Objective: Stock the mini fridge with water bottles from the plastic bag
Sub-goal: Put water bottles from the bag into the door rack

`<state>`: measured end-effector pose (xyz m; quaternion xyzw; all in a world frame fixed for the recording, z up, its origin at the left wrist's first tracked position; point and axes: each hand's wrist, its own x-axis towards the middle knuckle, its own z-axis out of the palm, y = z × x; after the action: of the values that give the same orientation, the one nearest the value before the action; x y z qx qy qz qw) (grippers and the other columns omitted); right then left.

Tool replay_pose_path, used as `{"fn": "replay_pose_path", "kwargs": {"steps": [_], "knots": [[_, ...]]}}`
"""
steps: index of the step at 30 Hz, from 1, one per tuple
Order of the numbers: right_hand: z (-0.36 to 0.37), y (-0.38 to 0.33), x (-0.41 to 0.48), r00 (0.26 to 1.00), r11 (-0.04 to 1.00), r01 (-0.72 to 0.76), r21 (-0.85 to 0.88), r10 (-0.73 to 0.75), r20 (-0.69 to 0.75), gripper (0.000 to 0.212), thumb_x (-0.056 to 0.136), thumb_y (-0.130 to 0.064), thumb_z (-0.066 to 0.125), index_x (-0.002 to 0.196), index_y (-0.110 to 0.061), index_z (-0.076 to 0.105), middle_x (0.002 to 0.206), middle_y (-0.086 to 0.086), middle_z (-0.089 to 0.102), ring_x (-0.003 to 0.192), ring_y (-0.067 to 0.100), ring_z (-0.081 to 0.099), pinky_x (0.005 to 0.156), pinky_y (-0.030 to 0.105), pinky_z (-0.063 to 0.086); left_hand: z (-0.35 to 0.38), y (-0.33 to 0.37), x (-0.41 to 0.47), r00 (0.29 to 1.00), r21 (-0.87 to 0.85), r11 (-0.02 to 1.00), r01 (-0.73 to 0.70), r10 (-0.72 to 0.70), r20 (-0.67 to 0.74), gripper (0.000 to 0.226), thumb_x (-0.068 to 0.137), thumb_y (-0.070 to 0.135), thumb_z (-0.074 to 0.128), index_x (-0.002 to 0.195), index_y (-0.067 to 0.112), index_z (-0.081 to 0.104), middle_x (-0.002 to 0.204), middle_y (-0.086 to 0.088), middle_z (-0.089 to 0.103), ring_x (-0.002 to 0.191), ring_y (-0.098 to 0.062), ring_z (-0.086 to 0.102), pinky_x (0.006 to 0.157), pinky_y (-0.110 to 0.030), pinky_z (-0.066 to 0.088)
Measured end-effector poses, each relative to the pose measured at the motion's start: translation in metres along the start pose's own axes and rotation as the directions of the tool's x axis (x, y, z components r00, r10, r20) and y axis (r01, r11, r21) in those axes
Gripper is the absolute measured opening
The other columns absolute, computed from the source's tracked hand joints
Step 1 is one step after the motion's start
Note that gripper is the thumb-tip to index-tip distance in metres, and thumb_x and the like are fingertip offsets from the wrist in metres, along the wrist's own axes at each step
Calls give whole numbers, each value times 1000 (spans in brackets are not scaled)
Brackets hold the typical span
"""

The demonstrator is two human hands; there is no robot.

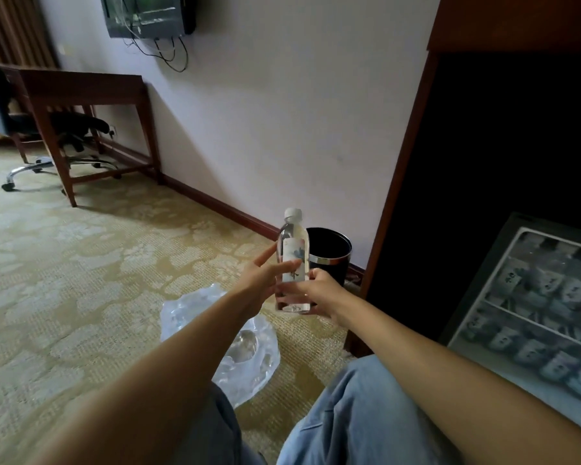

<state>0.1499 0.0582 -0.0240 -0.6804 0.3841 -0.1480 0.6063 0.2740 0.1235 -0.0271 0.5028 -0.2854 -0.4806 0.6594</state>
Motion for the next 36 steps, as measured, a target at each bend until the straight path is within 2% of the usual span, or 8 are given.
{"fn": "replay_pose_path", "kwargs": {"steps": [5, 11, 15, 19, 22, 28, 33, 36], "knots": [[-34, -5, -9, 997, 999, -13, -39, 11, -70, 32, 75, -24, 80, 86, -26, 50, 90, -6, 65, 80, 5, 65, 50, 11, 46, 23, -4, 15, 988, -25, 999, 44, -40, 148, 73, 74, 9, 75, 139, 27, 46, 117, -14, 67, 100, -30, 68, 81, -41, 57], [-91, 33, -37, 966, 999, -50, -6, 47, -256, 73, 71, -25, 84, 128, -13, 41, 118, 4, 64, 103, 14, 65, 77, 23, 52, 90, -36, 30, 965, -19, 998, 61, -54, 255, 71, 73, 0, 75, 134, 27, 51, 104, -10, 72, 91, -25, 71, 67, -32, 58], [-150, 72, -71, 937, 990, -101, 99, 128, -326, 82, 75, -10, 80, 142, -13, 33, 120, 3, 64, 97, 8, 64, 68, 16, 54, 162, -80, 34, 931, 104, 994, 40, -75, 358, 71, 75, 0, 74, 138, 23, 49, 112, -12, 69, 96, -25, 69, 76, -35, 57], [-222, 110, -119, 875, 971, -221, 88, 238, -421, 82, 69, -7, 82, 138, -18, 38, 121, 3, 62, 108, 17, 62, 93, 36, 53, 246, -132, 20, 888, 152, 988, -22, -50, 456, 59, 76, 2, 74, 126, 27, 57, 95, 4, 74, 90, -13, 71, 73, -27, 57], [-264, 138, -171, 817, 968, -225, 111, 250, -520, 74, 68, -4, 82, 130, -19, 45, 109, -3, 64, 105, 16, 62, 83, 32, 55, 309, -167, -4, 859, 156, 988, 1, -81, 506, 44, 80, 5, 73, 120, 18, 61, 102, -7, 73, 95, -21, 69, 82, -34, 57], [-317, 193, -281, 604, 968, -192, 163, 247, -757, 70, 66, 6, 79, 126, -10, 47, 106, 6, 65, 97, 20, 62, 87, 30, 50, 414, -224, -65, 761, 291, 956, -25, -171, 626, 29, 83, 9, 70, 111, 12, 64, 104, -14, 70, 76, -6, 70, 59, -17, 53], [-306, 264, -311, 225, 918, 252, 308, 254, -941, 53, 72, 11, 74, 118, -2, 52, 107, 16, 66, 100, 30, 65, 89, 39, 54, 474, -246, -81, 554, 457, 808, -372, -202, 808, 55, 72, 3, 79, 122, 13, 59, 110, -5, 68, 92, -17, 66, 80, -28, 56], [-309, 293, -317, 196, 934, 220, 282, 241, -951, 49, 77, 4, 71, 120, -11, 51, 102, 2, 64, 98, 22, 64, 77, 24, 54, 485, -273, -88, 488, 491, 722, -487, -241, 839, 55, 71, 13, 82, 114, 32, 55, 102, 12, 66, 95, -6, 63, 73, -9, 50]]}}
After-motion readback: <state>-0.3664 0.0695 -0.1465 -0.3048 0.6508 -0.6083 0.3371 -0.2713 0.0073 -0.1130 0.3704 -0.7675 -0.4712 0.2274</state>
